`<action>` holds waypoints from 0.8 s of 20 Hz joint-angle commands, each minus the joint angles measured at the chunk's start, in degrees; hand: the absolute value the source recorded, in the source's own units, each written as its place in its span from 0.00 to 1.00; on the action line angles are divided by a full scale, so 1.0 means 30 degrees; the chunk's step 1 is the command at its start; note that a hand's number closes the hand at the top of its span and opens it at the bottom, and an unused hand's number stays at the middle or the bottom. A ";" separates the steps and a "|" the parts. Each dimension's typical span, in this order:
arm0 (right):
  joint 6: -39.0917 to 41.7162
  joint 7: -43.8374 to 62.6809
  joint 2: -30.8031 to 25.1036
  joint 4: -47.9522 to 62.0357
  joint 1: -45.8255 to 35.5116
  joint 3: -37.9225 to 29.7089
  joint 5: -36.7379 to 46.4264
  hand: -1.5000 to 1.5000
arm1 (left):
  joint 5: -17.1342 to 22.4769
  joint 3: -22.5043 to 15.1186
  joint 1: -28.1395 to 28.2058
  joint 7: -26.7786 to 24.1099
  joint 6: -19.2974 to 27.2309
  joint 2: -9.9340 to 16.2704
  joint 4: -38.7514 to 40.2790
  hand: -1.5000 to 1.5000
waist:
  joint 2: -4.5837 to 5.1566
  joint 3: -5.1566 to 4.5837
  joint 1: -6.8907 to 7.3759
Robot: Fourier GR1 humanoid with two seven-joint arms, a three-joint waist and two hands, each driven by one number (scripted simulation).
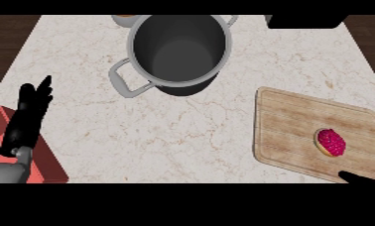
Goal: Pick the cupcake from the cutting board and place it in the pot
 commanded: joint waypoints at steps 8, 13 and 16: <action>0.9171 0.9695 -0.2513 -0.3992 -0.1315 0.1514 -0.3181 0.00 | -0.0544 0.0047 -0.0932 0.0081 -0.0099 -0.0564 0.0895 0.50 | 0.0079 0.0050 0.0320; 1.0643 1.2609 -0.1463 -0.3356 -0.3345 0.2725 -0.2533 0.00 | -0.0130 0.1158 -0.0735 0.0022 -0.1490 0.0206 0.0773 0.50 | 0.0040 0.0073 0.0346; 1.0759 1.2278 -0.1142 -0.2840 -0.2853 0.1834 -0.2395 0.00 | -0.1456 0.0160 -0.0621 0.0274 -0.0012 -0.1462 0.0446 0.50 | 0.0006 0.0083 0.0176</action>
